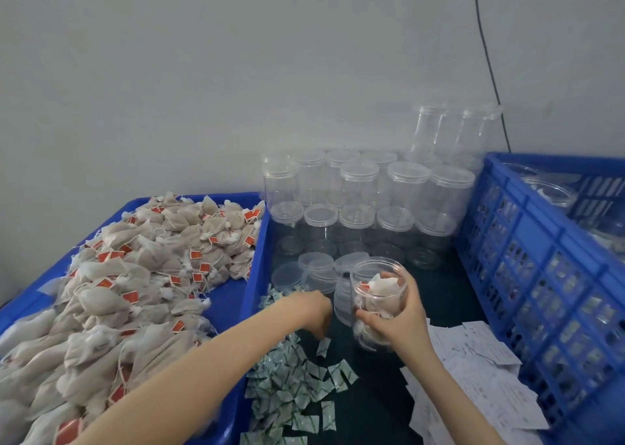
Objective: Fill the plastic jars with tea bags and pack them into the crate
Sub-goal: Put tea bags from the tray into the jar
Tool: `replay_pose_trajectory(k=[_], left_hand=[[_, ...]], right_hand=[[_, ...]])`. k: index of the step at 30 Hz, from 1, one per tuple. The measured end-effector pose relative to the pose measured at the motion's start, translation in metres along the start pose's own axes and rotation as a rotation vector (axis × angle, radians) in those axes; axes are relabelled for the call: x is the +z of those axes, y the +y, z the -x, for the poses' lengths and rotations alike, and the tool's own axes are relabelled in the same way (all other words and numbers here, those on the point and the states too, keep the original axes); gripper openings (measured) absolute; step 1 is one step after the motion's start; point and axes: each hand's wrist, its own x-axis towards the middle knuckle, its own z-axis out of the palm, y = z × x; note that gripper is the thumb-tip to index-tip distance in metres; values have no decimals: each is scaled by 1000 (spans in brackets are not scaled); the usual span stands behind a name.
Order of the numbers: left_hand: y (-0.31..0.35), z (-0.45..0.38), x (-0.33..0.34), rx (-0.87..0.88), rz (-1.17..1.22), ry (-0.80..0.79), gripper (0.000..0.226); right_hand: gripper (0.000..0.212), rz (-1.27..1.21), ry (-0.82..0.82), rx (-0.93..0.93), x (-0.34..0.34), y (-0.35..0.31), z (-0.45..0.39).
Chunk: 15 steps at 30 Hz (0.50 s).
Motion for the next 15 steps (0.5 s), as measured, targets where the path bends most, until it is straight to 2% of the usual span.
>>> replay_pose_trajectory(k=[5, 8, 15], left_hand=[[25, -16, 25, -9, -108, 115, 41], [26, -18, 27, -15, -94, 73, 51], [22, -16, 34, 18, -64, 139, 38]], right_hand=[[92, 15, -11, -10, -5, 8, 6], [92, 20, -19, -7, -7, 11, 8], [92, 11, -25, 7, -5, 11, 12]])
